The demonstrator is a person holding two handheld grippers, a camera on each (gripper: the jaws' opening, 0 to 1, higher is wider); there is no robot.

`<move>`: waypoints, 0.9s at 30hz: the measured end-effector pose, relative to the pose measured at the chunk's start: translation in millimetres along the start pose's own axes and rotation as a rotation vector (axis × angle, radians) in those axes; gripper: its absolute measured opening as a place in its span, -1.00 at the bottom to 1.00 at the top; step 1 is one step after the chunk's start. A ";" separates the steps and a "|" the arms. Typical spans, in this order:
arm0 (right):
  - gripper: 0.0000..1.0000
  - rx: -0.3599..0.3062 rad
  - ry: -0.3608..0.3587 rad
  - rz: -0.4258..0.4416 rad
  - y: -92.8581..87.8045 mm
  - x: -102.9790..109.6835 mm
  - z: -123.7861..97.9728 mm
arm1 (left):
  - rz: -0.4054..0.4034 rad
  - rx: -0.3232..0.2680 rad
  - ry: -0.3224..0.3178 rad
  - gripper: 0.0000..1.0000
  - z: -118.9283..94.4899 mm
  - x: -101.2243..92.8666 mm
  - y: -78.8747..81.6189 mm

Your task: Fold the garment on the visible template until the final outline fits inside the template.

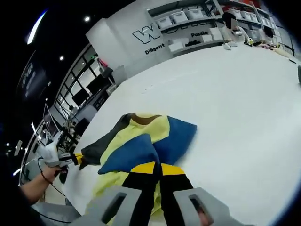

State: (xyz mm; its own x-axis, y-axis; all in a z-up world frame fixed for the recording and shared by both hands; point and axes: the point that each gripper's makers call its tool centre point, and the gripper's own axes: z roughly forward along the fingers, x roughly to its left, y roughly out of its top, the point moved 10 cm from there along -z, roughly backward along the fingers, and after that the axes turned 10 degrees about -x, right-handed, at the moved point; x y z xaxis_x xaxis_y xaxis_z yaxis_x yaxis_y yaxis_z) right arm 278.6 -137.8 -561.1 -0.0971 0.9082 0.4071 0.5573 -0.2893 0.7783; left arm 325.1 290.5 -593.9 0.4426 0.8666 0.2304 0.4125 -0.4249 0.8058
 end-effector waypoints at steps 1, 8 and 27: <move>-1.00 0.003 0.000 -0.003 -0.4 -0.5 0.3 | -0.010 -0.002 0.004 -1.00 -0.3 1.6 -0.8; -1.00 0.109 0.010 -0.220 -5.4 -0.2 10.5 | 0.000 0.009 0.045 -1.00 0.4 8.3 -2.4; -1.00 0.158 -0.053 -0.416 -9.0 -21.0 6.9 | -0.068 0.015 0.111 -1.00 1.2 32.4 -9.6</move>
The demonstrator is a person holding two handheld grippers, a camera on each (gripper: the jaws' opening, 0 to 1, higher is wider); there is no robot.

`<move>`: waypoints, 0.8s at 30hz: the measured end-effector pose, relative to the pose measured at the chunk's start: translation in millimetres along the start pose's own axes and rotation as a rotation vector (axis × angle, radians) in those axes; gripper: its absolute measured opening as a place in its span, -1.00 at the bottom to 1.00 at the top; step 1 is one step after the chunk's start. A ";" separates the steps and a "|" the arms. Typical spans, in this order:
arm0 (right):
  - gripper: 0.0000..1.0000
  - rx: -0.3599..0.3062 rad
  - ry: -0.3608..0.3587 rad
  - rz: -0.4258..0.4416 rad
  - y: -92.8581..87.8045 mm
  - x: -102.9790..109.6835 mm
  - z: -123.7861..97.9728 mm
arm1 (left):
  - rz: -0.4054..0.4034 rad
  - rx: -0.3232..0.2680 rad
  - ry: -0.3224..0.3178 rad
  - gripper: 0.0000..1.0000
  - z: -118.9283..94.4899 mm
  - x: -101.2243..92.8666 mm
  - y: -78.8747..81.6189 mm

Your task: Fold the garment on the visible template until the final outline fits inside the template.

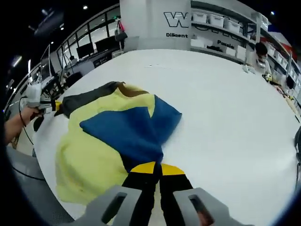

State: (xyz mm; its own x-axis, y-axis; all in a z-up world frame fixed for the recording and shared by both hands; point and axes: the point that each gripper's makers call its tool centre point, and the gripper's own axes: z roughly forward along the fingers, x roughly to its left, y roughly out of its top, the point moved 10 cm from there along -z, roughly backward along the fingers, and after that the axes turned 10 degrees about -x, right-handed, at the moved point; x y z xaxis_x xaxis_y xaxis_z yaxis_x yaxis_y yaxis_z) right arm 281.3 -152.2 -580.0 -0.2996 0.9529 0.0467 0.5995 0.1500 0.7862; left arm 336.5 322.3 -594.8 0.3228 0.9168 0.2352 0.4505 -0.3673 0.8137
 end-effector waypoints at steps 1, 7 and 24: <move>-1.00 0.019 -0.004 -0.003 -0.7 -2.8 -0.8 | -0.013 0.004 -0.003 -1.00 0.3 0.7 0.5; -1.00 0.037 -0.055 -0.019 -3.6 -22.4 -6.3 | -0.001 0.007 -0.001 -1.00 3.6 8.6 -0.2; -1.00 0.045 -0.146 0.050 -14.6 -55.0 -18.7 | 0.016 0.005 0.056 -1.00 8.0 26.0 -3.6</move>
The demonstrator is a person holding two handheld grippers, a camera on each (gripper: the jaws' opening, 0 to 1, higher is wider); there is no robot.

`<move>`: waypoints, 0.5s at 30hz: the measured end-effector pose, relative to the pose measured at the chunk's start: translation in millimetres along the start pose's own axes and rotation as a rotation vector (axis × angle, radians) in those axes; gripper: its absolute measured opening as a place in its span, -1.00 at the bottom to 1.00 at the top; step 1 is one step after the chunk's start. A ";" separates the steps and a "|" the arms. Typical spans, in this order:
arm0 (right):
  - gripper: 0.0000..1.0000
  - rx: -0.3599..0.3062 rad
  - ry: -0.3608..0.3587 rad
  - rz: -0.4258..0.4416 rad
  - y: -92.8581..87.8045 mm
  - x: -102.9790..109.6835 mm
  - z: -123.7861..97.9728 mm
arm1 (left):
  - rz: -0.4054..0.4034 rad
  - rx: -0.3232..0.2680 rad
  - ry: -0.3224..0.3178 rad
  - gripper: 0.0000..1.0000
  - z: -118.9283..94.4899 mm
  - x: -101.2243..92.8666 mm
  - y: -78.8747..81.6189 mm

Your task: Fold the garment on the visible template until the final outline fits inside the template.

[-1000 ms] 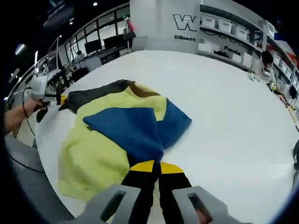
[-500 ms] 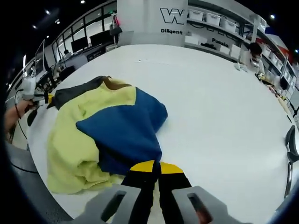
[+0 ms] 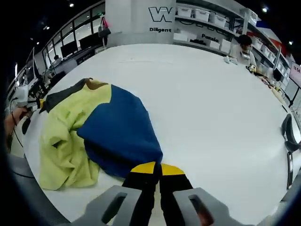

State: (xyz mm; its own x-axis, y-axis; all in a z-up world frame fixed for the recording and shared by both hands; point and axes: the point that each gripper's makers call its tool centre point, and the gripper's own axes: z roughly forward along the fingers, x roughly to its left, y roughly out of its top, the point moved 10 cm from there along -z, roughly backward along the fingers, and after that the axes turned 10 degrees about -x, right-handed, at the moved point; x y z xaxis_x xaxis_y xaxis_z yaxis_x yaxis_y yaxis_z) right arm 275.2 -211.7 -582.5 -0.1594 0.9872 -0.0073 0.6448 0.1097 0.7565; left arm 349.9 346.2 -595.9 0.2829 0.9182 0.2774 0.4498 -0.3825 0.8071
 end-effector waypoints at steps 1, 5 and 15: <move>-1.00 -0.002 -0.003 0.007 -0.3 -1.9 -0.6 | 0.000 0.000 0.005 -1.00 0.4 0.8 -0.2; -1.00 -0.003 -0.019 0.010 -1.9 -6.8 -3.3 | -0.006 0.006 0.021 -1.00 1.5 5.0 -0.8; -1.00 -0.014 -0.073 0.014 -3.6 -27.8 -8.5 | -0.037 0.028 0.032 -1.00 2.5 14.9 -1.9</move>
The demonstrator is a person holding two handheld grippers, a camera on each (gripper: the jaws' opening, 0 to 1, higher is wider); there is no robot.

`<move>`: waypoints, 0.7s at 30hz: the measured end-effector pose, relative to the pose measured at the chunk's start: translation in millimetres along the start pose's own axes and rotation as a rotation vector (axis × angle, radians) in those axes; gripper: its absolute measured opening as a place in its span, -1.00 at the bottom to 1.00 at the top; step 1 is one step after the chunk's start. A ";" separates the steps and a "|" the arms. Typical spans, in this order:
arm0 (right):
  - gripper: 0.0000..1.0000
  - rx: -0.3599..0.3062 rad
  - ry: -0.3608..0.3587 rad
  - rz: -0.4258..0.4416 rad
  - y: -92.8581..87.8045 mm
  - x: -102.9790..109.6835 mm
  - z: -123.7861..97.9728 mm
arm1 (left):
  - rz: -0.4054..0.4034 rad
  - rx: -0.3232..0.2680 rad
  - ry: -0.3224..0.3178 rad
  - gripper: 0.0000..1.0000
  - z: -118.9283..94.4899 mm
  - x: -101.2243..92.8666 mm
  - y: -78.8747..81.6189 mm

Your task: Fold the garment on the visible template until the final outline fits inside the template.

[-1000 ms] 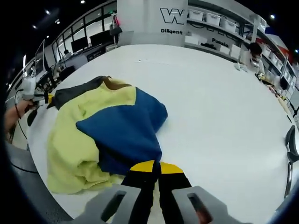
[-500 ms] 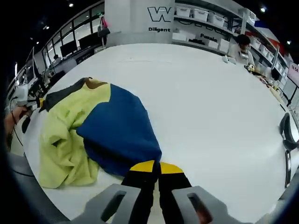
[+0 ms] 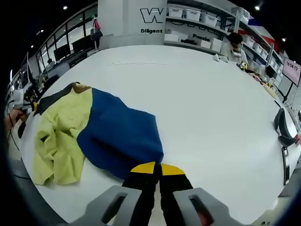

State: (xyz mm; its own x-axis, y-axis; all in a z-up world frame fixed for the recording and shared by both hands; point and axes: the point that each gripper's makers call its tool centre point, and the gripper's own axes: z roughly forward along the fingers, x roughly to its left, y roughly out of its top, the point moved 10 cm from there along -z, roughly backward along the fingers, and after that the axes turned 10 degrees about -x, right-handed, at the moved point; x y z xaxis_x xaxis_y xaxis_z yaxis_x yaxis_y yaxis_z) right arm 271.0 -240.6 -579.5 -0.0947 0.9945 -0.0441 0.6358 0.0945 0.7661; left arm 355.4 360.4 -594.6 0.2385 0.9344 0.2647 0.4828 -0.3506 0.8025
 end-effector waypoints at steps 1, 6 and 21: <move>-1.00 -0.001 -0.015 0.008 0.1 -3.1 -0.4 | 0.001 0.000 0.001 -1.00 0.1 0.6 -0.2; -1.00 -0.006 -0.008 0.017 -0.6 -5.0 -1.7 | 0.009 0.000 0.007 -1.00 -0.3 1.1 -0.5; -0.76 -0.172 0.119 -0.104 36.0 35.4 -15.1 | -0.021 -0.189 -0.195 -0.68 -32.8 -51.2 10.2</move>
State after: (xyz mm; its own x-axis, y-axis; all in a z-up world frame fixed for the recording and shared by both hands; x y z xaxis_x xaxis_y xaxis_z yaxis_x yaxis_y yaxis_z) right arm 278.9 -202.6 -543.8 -0.2494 0.9665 -0.0606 0.4785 0.1774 0.8600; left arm 320.5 311.0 -582.5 0.3966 0.9050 0.1538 0.3277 -0.2960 0.8972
